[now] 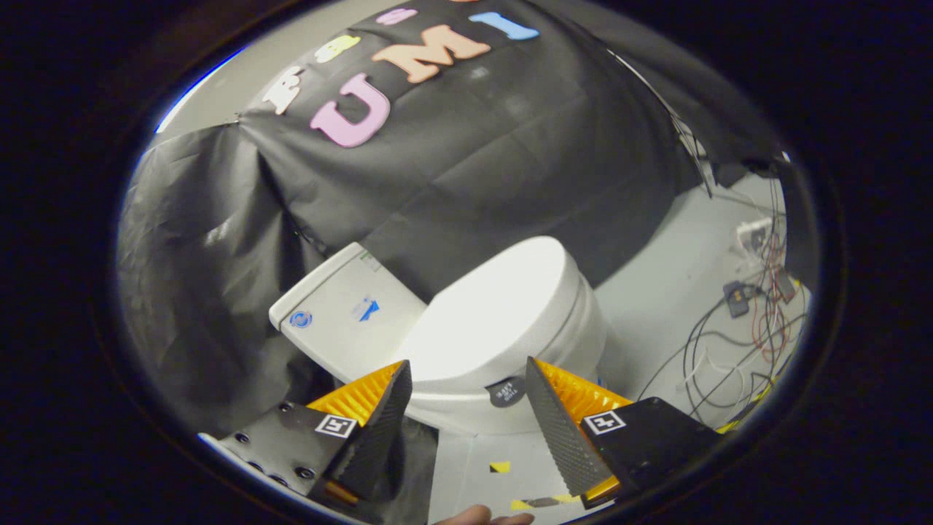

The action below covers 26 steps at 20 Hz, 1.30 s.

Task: Open the toilet lid.

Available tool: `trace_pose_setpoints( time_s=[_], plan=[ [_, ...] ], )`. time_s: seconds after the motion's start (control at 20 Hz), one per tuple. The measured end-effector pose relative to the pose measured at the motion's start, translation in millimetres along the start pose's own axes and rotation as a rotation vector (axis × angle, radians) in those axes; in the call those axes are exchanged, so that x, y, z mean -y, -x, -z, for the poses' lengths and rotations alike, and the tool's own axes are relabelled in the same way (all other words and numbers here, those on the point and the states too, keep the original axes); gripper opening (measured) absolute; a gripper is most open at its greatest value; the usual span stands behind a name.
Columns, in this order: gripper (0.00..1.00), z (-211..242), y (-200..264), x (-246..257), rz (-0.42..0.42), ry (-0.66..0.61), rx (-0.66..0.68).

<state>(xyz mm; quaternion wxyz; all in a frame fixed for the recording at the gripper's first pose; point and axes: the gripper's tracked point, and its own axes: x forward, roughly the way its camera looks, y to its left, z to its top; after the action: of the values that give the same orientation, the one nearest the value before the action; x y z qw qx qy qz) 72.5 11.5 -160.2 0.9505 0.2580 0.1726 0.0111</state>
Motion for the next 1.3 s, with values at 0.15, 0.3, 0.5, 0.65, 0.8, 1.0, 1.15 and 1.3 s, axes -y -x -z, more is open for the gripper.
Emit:
trace_pose_setpoints(
  time_s=[0.15,0.3,0.5,0.65,0.8,1.0,1.15,1.3],
  plan=[
    [0.97,1,-16,9,-0.006,-0.134,0.007],
    [0.97,22,-32,23,0.029,-0.33,-0.028],
    [0.97,50,-44,38,0.07,-0.445,-0.066],
    [0.96,53,-63,40,0.023,-0.55,-0.044],
    [0.71,76,-81,45,0.022,-0.669,-0.087],
    [0.14,73,-94,17,-0.087,-0.643,-0.084],
    [0.14,69,-92,20,-0.08,-0.68,-0.057],
    [0.14,67,-90,12,-0.09,-0.752,-0.052]
  ],
)
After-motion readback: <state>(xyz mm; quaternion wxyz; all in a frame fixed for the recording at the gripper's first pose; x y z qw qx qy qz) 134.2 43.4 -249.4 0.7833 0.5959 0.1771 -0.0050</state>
